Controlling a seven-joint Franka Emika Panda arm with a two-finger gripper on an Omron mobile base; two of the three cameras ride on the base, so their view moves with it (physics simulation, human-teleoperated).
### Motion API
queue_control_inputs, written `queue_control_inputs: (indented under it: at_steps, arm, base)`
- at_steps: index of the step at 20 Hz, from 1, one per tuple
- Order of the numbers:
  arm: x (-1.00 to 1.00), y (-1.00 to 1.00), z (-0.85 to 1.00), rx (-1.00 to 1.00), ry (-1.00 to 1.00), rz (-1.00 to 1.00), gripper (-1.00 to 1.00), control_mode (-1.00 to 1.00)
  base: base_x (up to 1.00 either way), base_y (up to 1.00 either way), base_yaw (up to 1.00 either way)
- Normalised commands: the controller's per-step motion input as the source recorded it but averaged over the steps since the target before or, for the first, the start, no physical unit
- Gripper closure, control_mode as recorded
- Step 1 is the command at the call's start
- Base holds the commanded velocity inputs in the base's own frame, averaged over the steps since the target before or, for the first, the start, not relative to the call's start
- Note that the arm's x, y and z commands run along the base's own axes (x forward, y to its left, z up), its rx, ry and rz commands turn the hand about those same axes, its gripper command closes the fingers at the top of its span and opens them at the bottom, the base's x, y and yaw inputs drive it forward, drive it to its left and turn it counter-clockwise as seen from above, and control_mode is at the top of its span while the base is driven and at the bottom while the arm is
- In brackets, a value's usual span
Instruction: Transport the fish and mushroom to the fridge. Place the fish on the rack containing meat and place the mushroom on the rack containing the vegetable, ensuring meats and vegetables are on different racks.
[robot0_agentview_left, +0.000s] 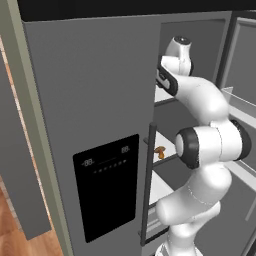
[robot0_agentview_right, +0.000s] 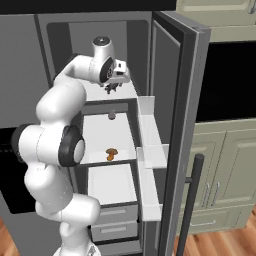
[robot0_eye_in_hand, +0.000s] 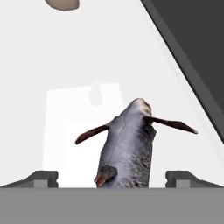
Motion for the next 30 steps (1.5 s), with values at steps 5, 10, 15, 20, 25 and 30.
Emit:
queue_control_inputs:
  at_steps: [5,10,15,20,25,30]
  arm:
    - [-0.51,0.00,0.00,0.00,0.00,0.00,-1.00,-1.00]
    - [-0.74,0.00,0.01,0.00,0.00,-0.01,-1.00,-1.00]
    - [-0.98,0.00,0.00,0.00,-0.02,-0.01,-1.00,-1.00]
    - [-1.00,0.00,0.00,0.00,-0.07,-0.02,-1.00,-1.00]
    - [-1.00,0.13,0.00,0.00,-0.03,-0.04,-1.00,-1.00]
    - [-1.00,0.15,0.00,0.00,0.00,-0.06,-1.00,-1.00]
  base:
    - [0.00,0.00,0.00]
    - [0.00,0.00,0.00]
    - [0.00,0.00,0.00]
    - [0.00,0.00,0.00]
    - [0.00,0.00,0.00]
    - [0.00,0.00,0.00]
